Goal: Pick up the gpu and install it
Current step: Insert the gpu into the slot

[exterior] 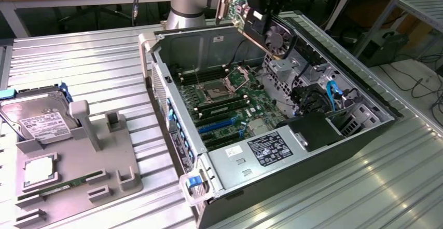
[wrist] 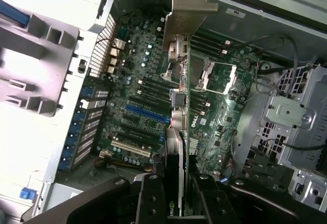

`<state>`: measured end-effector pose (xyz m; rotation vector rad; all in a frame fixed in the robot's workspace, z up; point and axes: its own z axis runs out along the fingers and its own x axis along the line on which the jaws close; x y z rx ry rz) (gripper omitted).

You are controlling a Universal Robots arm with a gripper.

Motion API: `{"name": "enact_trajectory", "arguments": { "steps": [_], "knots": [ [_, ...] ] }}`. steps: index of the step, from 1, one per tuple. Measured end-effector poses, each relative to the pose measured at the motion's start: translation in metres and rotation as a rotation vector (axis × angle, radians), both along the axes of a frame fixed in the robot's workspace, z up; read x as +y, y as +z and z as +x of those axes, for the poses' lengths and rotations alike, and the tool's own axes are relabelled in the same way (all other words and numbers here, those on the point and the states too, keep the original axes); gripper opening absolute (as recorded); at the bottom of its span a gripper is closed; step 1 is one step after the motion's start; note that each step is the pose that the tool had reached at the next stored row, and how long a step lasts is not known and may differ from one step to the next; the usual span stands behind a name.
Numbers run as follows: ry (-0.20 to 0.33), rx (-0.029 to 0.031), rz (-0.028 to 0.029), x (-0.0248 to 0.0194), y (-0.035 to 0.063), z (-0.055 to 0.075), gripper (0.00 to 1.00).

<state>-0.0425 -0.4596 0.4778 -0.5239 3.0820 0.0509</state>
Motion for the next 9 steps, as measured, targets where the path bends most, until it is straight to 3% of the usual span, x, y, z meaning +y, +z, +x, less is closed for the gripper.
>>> {"name": "enact_trajectory", "arguments": {
  "steps": [9],
  "knots": [
    [0.057,-0.0001,0.0001,-0.0006,0.0000,0.0000,0.27]
  ]
}}
